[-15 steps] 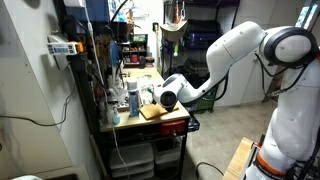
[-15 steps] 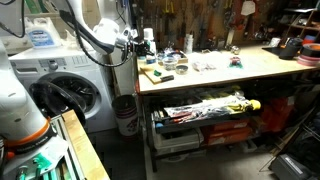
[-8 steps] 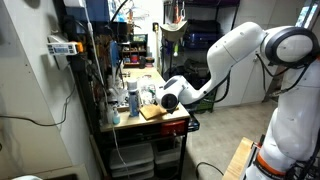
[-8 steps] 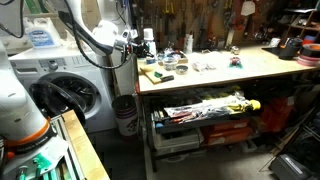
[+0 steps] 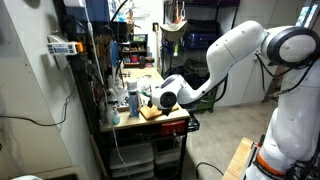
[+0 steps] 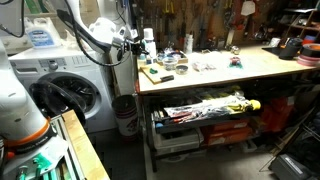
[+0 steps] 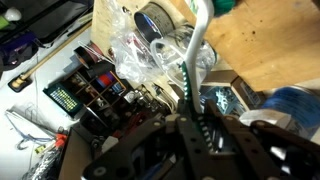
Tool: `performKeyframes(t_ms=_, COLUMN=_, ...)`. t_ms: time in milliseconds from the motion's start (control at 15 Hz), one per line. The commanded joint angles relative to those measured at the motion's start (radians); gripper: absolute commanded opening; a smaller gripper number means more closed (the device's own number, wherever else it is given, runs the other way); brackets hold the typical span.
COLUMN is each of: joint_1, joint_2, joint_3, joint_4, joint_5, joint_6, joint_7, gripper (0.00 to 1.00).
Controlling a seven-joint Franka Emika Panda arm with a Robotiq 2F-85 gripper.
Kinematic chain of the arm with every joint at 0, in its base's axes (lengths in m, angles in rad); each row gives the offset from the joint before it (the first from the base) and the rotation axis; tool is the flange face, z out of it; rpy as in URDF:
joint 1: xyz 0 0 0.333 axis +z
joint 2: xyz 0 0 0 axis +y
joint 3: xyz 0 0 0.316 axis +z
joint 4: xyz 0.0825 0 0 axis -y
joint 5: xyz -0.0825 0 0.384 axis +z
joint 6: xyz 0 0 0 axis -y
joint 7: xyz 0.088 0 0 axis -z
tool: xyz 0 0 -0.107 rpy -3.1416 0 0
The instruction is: Pick up the green and white brush and put it on the brown board, pick up the green and white brush and scrub the brown board, put the green and white brush on the brown board
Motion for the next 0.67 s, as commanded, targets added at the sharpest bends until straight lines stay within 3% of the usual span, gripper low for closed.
performKeyframes(t_ms=0, joint_1=0.003, joint_2=0.026, joint_3=0.008, joint_4=0.017, joint_5=0.036, joint_6=0.072, joint_7=0.028, gripper=0.05)
performKeyframes(t_ms=200, joint_1=-0.001, joint_2=0.009, joint_3=-0.001, joint_4=-0.014, joint_5=0.045, joint_6=0.031, joint_7=-0.001, gripper=0.05)
performKeyframes(t_ms=600, joint_1=-0.006, joint_2=-0.114, joint_3=-0.023, joint_4=-0.114, joint_5=0.028, joint_6=-0.163, joint_7=-0.029, gripper=0.05)
